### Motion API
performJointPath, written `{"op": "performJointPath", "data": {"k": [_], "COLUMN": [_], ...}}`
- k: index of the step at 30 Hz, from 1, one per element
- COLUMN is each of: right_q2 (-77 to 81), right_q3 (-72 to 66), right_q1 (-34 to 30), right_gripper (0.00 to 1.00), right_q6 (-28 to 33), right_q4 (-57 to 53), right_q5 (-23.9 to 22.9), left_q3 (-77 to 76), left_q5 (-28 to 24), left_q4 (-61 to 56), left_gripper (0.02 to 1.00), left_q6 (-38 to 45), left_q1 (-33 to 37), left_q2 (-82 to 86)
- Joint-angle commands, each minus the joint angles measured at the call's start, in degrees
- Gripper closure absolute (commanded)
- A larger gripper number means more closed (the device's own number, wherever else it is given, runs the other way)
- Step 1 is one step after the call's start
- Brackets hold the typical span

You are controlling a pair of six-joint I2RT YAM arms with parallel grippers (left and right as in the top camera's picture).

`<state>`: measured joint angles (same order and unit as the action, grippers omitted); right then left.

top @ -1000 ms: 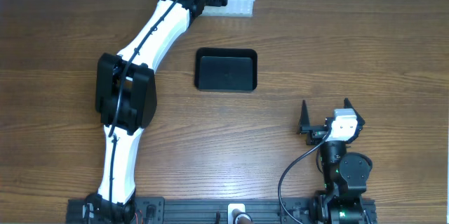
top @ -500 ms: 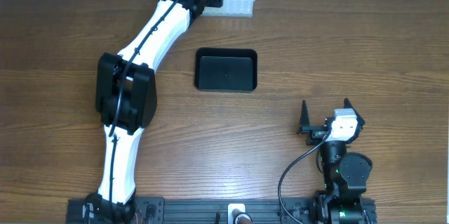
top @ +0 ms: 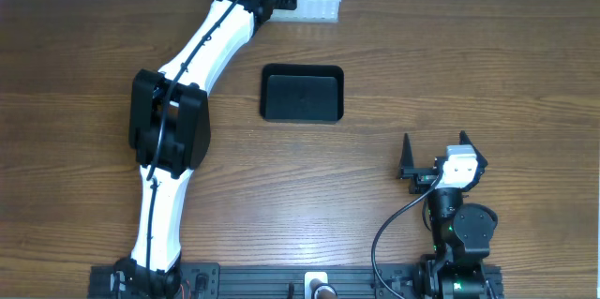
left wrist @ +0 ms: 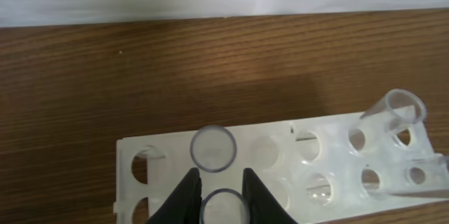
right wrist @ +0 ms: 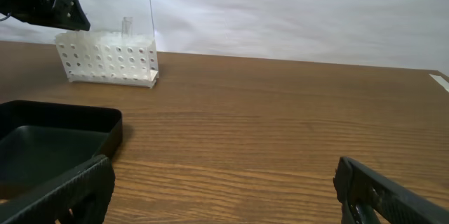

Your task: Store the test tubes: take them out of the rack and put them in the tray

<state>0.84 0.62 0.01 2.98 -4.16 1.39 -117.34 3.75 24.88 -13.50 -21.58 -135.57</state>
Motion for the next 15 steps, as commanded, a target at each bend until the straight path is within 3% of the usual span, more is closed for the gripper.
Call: {"op": "performJointPath", "data": {"k": [1, 15], "right_q2": [-0.6, -0.6], "right_q3": [-0.3, -0.3], "right_q1": [-0.3, -0.3], "right_gripper": [0.009, 0.009], "right_q6": [-0.4, -0.4], "right_q4": [-0.2, -0.2], "right_q5": [-0.5, -0.5], "left_q3": [-1.0, -3.4], "left_q5": [-0.5, -0.3], "left_q4": [0.2, 1.8], "left_gripper": [0.875, 0.897], "left_q6": [-0.3, -0.3], "left_q1": [0.1, -0.2], "left_q2": [-1.1, -0.5]}}
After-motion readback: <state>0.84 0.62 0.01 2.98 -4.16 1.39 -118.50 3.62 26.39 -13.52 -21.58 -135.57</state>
